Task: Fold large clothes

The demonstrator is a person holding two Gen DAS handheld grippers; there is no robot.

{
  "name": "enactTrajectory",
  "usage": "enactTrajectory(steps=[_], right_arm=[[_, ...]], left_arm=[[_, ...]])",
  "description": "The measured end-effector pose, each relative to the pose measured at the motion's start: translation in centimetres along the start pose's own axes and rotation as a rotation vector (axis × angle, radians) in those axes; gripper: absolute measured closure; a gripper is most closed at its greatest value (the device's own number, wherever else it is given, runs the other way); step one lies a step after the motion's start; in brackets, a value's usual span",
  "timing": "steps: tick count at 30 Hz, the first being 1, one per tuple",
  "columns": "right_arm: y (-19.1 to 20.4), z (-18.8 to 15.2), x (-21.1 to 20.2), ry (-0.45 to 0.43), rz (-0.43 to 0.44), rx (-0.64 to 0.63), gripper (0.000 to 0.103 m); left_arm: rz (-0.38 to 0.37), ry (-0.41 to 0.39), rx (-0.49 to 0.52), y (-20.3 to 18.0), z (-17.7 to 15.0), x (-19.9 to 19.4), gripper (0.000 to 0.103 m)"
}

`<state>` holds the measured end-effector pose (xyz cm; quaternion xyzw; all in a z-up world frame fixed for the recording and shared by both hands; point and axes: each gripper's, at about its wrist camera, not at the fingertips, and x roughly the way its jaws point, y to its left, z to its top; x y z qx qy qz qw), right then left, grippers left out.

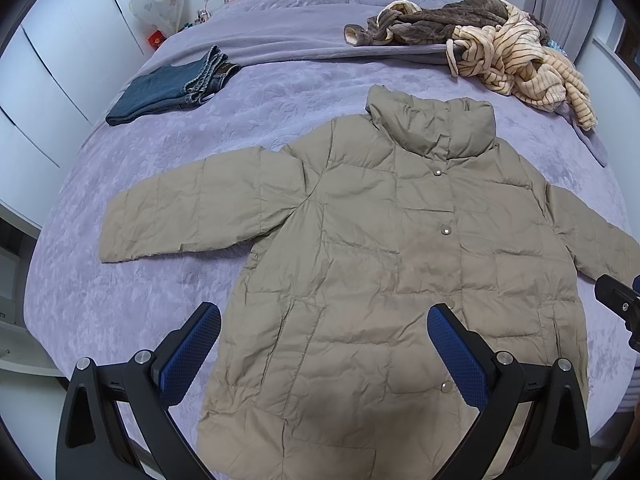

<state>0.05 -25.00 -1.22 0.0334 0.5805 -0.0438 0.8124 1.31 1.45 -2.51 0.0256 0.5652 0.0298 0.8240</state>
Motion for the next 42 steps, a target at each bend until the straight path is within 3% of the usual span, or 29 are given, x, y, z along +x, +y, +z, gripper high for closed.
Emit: enactTrajectory(steps=[24,31,36,39,42], right_arm=[[-0.1,-0.1,0.2,0.002,-0.001,0.002,0.0],[0.4,-0.9,0.8,0.019,-0.003,-0.01,0.0],[2.2,-1.5,2.3,0.069,0.0,-0.025,0.0],[4.1,-1.9,3.8,0.102,0.005,-0.036,0.0],[6.6,-2.3,5.6,0.135,0.016,-0.056,0.0]], left_arm=[[-0.024,0.007,-0.009,0.4,-0.6,0.6,0.0],[-0.11,0.045,-0.018,1.4,-1.0,2.2,0.0],[-0.207,0.081,-0.093,4.9,-1.5,5.3,0.0],[-0.275,0.081,-0.205,8.9,-1.4,7.9,0.0],[-0.296,0.07,-0.338,13.9,-1.2,11.3,0.0]])
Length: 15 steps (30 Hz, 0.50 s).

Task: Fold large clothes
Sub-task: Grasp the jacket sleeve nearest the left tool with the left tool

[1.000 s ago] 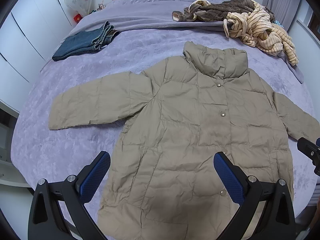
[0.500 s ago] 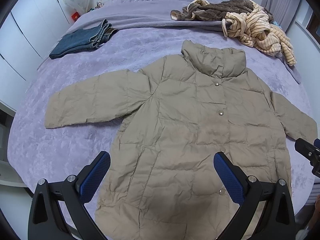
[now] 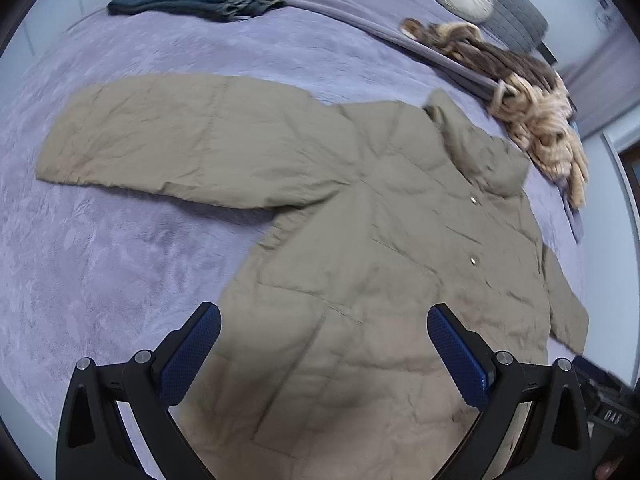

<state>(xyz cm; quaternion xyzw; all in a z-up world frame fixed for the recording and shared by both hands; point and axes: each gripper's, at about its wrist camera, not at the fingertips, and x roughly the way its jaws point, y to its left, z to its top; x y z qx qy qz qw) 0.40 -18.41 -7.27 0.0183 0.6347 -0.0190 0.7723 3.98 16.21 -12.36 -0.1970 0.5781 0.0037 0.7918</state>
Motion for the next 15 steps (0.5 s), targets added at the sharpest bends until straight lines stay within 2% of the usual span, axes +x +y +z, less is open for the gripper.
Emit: enactTrajectory(steps=[7,11,15], right_arm=[[6.2,1.5,4.4,0.074,0.053,-0.065,0.0],[8.8,2.2,6.4,0.09,0.065,-0.082,0.0],[10.6,3.0,8.3,0.104,0.086,-0.06,0.0]], left_arm=[[-0.106,-0.075,-0.305,13.2,5.2,4.4,0.0],[-0.109,-0.083,-0.372,18.1,7.8,7.7,0.0],[-0.096,-0.134,-0.428,20.8,10.3,9.4,0.002]])
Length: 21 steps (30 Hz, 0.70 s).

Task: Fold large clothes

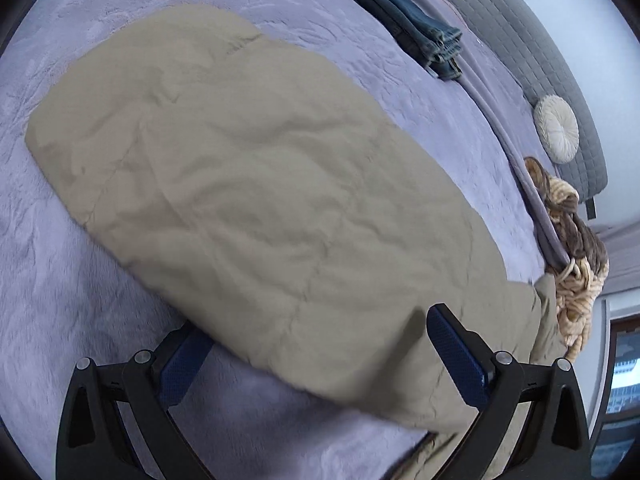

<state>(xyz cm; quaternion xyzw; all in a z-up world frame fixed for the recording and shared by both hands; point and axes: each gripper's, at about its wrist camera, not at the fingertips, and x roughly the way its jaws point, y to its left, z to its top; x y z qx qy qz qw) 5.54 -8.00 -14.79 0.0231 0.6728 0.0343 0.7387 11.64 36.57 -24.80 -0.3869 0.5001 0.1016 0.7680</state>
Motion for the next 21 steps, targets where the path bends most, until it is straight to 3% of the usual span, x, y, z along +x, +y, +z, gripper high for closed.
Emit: enactTrajectory(steps=[1,3,5,6,7,10,12,14,15,21], right_arm=[[0.3,0.3,0.3,-0.003,0.01,0.008,0.0],[0.7,1.1,0.7,-0.014,0.025,0.023,0.0],[1.0,2.1,0.9,-0.024,0.044,0.039,0.0],[1.2,2.7,1.1,-0.03,0.057,0.046,0.0],[1.5,3.3,1.2,-0.037,0.072,0.05,0.0],[2.5,5.3,1.6,-0.067,0.112,0.044,0.0],[3.2,6.5,1.8,-0.102,0.163,0.042,0.01],[3.9,7.8,2.6,-0.102,0.257,0.042,0.072],[4.2,8.5,3.3,-0.081,0.307,0.051,0.08],[7.0,11.4,7.8,-0.04,0.46,0.053,0.083]], left_arm=[[0.007,-0.019,-0.016,0.3,0.8,0.2,0.004],[0.05,-0.057,-0.033,0.6,2.4,0.6,0.027],[0.057,-0.064,-0.02,0.7,3.6,1.0,0.081],[-0.001,-0.06,-0.015,0.9,4.2,1.0,0.093],[-0.024,-0.064,-0.032,1.1,4.6,0.8,0.095],[0.035,-0.142,0.042,-0.2,5.1,-1.5,0.095],[0.073,-0.197,0.135,-2.3,4.8,-3.4,0.095],[0.089,-0.253,0.225,-4.4,4.3,-5.5,0.095],[0.086,-0.276,0.262,-5.4,4.1,-6.5,0.095],[0.016,-0.353,0.447,-12.0,1.6,-11.8,0.095]])
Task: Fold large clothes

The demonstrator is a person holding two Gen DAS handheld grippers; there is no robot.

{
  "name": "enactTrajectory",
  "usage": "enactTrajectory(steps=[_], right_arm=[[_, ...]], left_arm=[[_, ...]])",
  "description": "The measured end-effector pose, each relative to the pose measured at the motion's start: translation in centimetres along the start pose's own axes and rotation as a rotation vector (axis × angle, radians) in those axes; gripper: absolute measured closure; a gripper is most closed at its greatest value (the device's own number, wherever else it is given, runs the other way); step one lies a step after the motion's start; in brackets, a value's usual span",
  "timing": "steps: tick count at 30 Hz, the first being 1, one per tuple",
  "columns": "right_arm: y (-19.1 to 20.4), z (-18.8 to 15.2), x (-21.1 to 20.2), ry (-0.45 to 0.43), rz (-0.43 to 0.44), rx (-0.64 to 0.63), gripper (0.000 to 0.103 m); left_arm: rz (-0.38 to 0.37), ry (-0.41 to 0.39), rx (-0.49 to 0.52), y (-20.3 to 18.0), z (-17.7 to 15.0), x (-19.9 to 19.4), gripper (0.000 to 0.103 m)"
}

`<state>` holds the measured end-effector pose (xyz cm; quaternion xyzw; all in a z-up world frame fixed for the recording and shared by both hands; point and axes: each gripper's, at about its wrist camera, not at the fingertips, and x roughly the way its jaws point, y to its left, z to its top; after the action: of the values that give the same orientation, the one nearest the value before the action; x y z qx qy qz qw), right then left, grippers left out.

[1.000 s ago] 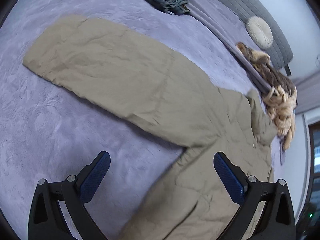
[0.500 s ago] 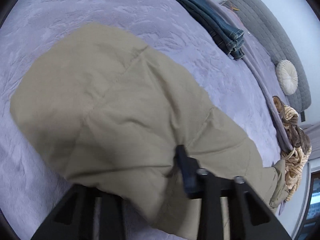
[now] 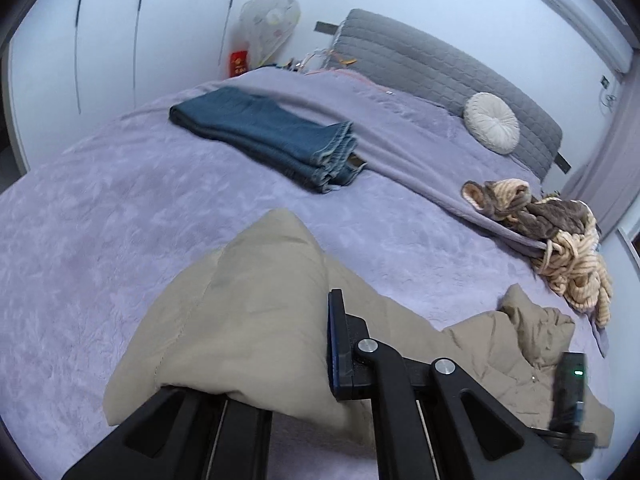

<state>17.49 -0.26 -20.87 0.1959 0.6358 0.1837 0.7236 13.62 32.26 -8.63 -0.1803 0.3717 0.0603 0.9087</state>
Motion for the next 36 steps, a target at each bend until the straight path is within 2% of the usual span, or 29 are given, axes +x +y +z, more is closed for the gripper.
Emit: enactTrajectory(steps=[5,9,11,13,16,19,22,24,25,26,27,28,30,32,33,35,36], right_arm=[[-0.8,0.3,4.3,0.107,0.015,0.023,0.086],[-2.0,0.1,2.5,0.147,0.103,0.048,0.086],[-3.6,-0.4,-0.5,0.102,0.11,0.07,0.086],[-6.3,-1.5,-5.1,0.008,0.058,0.087,0.082],[-11.1,-3.1,-10.9,-0.107,-0.083,0.132,0.082],[-15.2,-4.8,-14.1,-0.149,-0.173,0.203,0.082],[-17.7,-6.4,-14.8,-0.14,-0.2,0.261,0.082],[-18.5,-6.9,-15.1,-0.139,-0.195,0.287,0.082],[-18.6,-7.1,-15.1,-0.14,-0.192,0.294,0.082],[-18.9,-6.7,-14.9,-0.142,-0.19,0.296,0.082],[-18.6,-6.5,-14.8,-0.142,-0.189,0.294,0.082],[-18.5,-6.4,-14.7,-0.141,-0.192,0.289,0.08],[-18.4,-6.2,-15.3,-0.137,-0.201,0.265,0.071],[-18.0,-6.2,-16.2,-0.137,-0.216,0.232,0.053],[-17.9,-6.6,-17.1,-0.141,-0.219,0.211,0.048],[-15.5,-5.6,-17.0,-0.156,-0.231,0.14,0.025],[-14.6,-5.8,-17.3,-0.165,-0.242,0.095,0.021]], left_arm=[[-0.175,0.018,0.144,-8.9,0.0,-1.3,0.095],[-0.342,0.041,0.296,-18.3,-1.1,-1.4,0.095],[-0.398,0.079,0.381,-23.0,-2.5,-0.9,0.095],[-0.433,0.135,0.466,-27.4,-5.1,0.2,0.095],[-0.423,0.219,0.623,-33.1,-10.8,2.8,0.095],[-0.322,0.299,0.807,-36.9,-17.2,6.2,0.095],[-0.255,0.365,0.897,-37.6,-21.7,8.4,0.094],[-0.221,0.377,0.91,-37.1,-22.9,8.7,0.092],[-0.225,0.378,0.901,-36.7,-23.0,8.3,0.078],[-0.247,0.382,0.883,-36.3,-22.9,7.8,0.046],[-0.267,0.377,0.867,-36.0,-22.7,7.3,0.027],[-0.263,0.355,0.857,-35.7,-22.5,6.6,0.0],[-0.229,0.303,0.861,-35.3,-22.6,5.5,0.0],[-0.212,0.301,0.836,-34.2,-21.9,4.0,0.0],[-0.204,0.285,0.8,-33.1,-21.0,3.2,0.0],[-0.18,0.263,0.713,-30.4,-19.0,2.2,0.0],[-0.153,0.255,0.658,-28.7,-17.7,2.0,0.0]])
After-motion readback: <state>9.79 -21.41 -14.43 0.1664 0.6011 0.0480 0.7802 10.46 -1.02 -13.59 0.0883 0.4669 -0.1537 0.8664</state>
